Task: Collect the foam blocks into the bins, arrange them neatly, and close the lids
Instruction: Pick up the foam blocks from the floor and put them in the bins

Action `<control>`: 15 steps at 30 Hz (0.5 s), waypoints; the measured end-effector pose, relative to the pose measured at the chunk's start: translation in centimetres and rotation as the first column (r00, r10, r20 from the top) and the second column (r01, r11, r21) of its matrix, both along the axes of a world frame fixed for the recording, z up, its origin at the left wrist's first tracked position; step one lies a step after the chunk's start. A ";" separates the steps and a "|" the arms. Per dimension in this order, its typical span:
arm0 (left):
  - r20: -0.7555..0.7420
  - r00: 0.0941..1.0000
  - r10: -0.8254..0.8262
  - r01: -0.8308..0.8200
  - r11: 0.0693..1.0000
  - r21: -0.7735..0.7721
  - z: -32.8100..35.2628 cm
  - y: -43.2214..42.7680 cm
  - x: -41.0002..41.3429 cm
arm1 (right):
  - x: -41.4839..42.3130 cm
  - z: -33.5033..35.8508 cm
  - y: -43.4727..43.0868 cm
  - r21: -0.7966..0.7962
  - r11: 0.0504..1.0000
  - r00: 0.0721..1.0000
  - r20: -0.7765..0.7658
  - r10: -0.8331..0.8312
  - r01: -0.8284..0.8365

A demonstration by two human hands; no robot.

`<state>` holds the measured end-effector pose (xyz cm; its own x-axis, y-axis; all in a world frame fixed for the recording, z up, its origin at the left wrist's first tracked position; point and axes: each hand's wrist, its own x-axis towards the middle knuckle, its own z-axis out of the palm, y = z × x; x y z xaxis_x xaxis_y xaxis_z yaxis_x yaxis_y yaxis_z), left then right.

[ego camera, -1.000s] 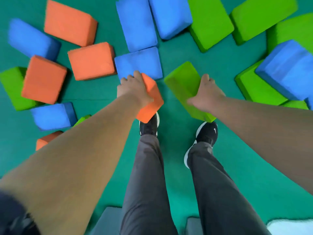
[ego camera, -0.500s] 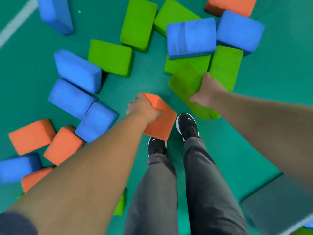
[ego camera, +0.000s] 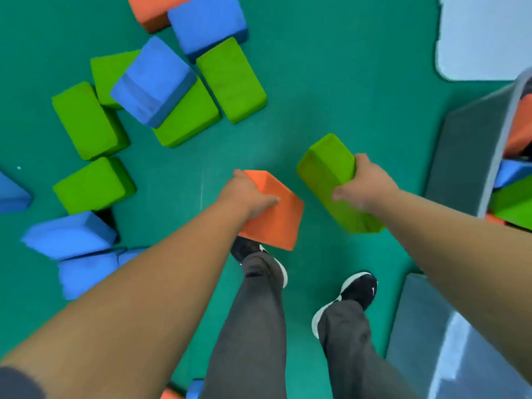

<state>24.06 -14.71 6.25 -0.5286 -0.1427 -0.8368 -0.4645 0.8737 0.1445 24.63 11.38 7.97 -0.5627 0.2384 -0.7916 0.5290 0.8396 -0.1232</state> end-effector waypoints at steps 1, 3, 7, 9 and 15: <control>-0.004 0.999 -0.036 0.036 0.999 0.001 0.0 1.9 0.0 | 1.4 -0.2 2.3 0.001 0.999 0.999 0.012 -0.050 0.050; -0.011 0.996 -0.094 0.094 0.996 -0.005 0.1 5.5 0.5 | 3.8 -0.2 6.2 -0.013 0.993 0.993 0.016 -0.115 0.116; 0.001 0.973 -0.229 0.229 0.973 -0.023 0.4 12.9 3.1 | 8.8 0.8 12.7 -0.057 0.976 0.977 -0.018 -0.211 0.210; 0.014 0.956 -0.291 0.292 0.956 -0.029 1.0 16.4 4.7 | 11.5 1.5 15.5 -0.087 0.959 0.961 -0.044 -0.274 0.270; -0.021 0.949 -0.316 0.316 0.949 0.008 5.4 26.7 6.7 | 17.8 5.9 23.8 -0.249 0.844 0.841 -0.153 -0.519 0.476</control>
<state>30.73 12.00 11.65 -0.5609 0.0432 -0.8268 -0.1623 0.9735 0.1609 42.45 35.17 13.88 -0.5640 0.3853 -0.7304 0.8125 0.4170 -0.4074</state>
